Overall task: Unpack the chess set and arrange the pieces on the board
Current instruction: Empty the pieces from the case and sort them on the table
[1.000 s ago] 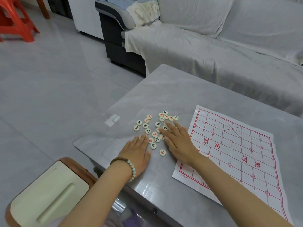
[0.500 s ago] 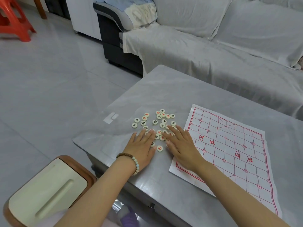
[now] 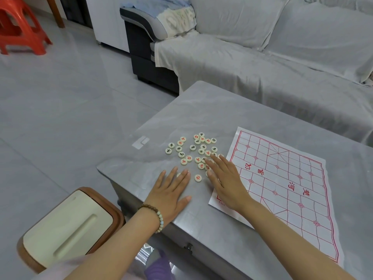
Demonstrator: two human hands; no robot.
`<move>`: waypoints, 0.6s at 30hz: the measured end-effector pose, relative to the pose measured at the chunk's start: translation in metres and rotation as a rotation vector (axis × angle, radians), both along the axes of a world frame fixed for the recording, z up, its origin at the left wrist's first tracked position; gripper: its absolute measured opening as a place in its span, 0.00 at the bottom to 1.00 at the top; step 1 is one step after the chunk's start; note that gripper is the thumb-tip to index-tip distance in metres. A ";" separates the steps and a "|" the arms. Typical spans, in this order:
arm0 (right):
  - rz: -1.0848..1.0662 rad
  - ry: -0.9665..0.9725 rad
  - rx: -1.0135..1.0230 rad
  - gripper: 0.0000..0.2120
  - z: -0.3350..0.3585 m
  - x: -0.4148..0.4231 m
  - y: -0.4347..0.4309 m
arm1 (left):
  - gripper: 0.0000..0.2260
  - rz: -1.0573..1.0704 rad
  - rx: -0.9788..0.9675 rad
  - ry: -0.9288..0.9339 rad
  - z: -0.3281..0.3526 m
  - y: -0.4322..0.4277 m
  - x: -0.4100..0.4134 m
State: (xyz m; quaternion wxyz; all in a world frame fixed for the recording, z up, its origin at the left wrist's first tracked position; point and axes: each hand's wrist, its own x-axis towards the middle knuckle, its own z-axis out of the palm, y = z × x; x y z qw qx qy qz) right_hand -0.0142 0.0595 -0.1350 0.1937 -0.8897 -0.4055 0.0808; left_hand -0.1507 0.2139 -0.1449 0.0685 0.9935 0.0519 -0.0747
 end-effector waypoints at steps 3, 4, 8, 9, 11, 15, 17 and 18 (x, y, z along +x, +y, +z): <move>0.013 0.000 -0.001 0.26 0.000 -0.005 0.000 | 0.42 0.047 -0.049 -0.036 -0.002 0.004 -0.003; 0.023 0.001 0.000 0.26 0.001 -0.006 0.001 | 0.42 0.073 -0.066 -0.043 0.000 0.006 -0.004; 0.150 -0.006 -0.019 0.22 0.008 -0.016 0.007 | 0.48 0.124 -0.075 -0.028 0.003 0.006 -0.009; 0.186 -0.001 -0.040 0.22 0.009 -0.019 0.009 | 0.50 0.129 -0.071 -0.019 0.003 0.006 -0.010; 0.234 -0.008 -0.091 0.25 0.008 -0.022 0.013 | 0.52 0.144 -0.070 -0.010 0.004 0.008 -0.008; 0.245 -0.055 -0.149 0.27 0.001 -0.023 0.014 | 0.52 0.178 -0.075 -0.026 0.005 0.017 0.006; 0.256 -0.052 -0.147 0.29 0.000 -0.025 0.013 | 0.50 0.192 -0.081 -0.028 0.003 0.020 0.013; 0.266 -0.043 -0.141 0.30 0.000 -0.025 0.012 | 0.49 0.197 -0.090 -0.032 0.001 0.021 0.014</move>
